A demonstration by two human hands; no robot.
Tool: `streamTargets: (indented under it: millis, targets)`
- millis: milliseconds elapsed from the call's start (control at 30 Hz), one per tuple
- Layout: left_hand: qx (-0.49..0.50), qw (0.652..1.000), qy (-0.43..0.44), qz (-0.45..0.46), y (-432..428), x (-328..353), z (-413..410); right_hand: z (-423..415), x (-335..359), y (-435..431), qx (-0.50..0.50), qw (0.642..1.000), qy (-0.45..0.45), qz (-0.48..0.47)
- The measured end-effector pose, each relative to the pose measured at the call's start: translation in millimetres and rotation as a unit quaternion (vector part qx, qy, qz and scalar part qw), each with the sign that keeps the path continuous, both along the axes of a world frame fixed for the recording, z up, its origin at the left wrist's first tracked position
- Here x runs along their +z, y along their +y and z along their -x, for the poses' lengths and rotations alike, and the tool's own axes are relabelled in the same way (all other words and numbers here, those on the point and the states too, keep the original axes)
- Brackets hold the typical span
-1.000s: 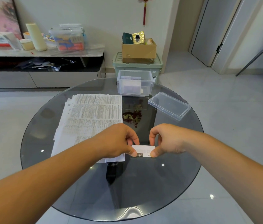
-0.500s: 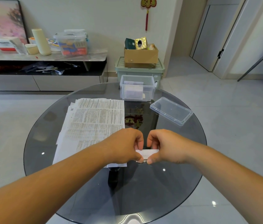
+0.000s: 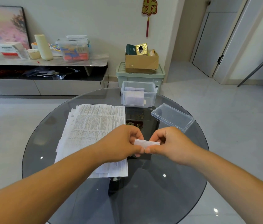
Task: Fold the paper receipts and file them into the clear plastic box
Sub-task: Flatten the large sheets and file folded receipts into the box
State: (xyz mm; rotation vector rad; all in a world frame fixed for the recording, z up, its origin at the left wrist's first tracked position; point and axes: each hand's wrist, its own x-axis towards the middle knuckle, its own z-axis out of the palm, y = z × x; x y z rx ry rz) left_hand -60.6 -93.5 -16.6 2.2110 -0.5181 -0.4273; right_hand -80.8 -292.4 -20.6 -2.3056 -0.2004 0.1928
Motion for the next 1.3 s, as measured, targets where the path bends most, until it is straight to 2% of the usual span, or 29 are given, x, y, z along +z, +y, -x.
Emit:
streamTargets:
  millis: [133, 333, 400, 467, 567, 700, 833, 933, 1133, 1300]
  targets:
    - [0.027, 1.000, 0.010, 0.007, 3.1, 4.5, -7.2, -4.5, 9.1, -2.4, 0.016, 0.999, 0.040, -0.009]
    - [0.037, 0.999, 0.009, 0.018, 11.1, 21.4, -31.0, -25.4, 21.4, -3.5, 0.000, 0.991, 0.090, -0.101]
    - [0.042, 0.999, -0.022, -0.010, 12.4, 27.1, -44.6, -37.8, 25.0, -3.2, 0.021, 0.997, 0.057, -0.056]
    - [0.047, 0.997, -0.056, -0.031, 11.0, 34.3, -61.7, -54.7, 31.8, 0.7, 0.027, 0.999, -0.024, 0.019]
    - [0.061, 0.992, -0.108, -0.020, 5.1, 45.1, -92.8, -84.6, 45.2, 9.7, 0.021, 0.992, -0.109, 0.066]
    - [0.062, 0.973, -0.216, -0.062, 0.9, 49.9, -146.7, -148.4, 54.9, 8.0, 0.000, 0.982, -0.174, 0.078]
    - [0.029, 0.921, -0.327, -0.210, -0.9, 42.6, -197.5, -215.5, 58.7, 1.1, -0.070, 0.976, -0.200, 0.046]
    - [0.003, 0.906, -0.340, -0.254, -5.0, 32.5, -217.8, -248.1, 51.2, 1.6, -0.095, 0.974, -0.204, 0.034]
    - [-0.054, 0.872, -0.351, -0.337, -5.2, 10.6, -227.6, -276.9, 31.5, 6.6, -0.087, 0.974, -0.195, 0.070]
    - [-0.061, 0.863, -0.356, -0.353, -11.9, 4.6, -233.8, -282.6, 20.3, 8.2, -0.115, 0.965, -0.224, 0.071]
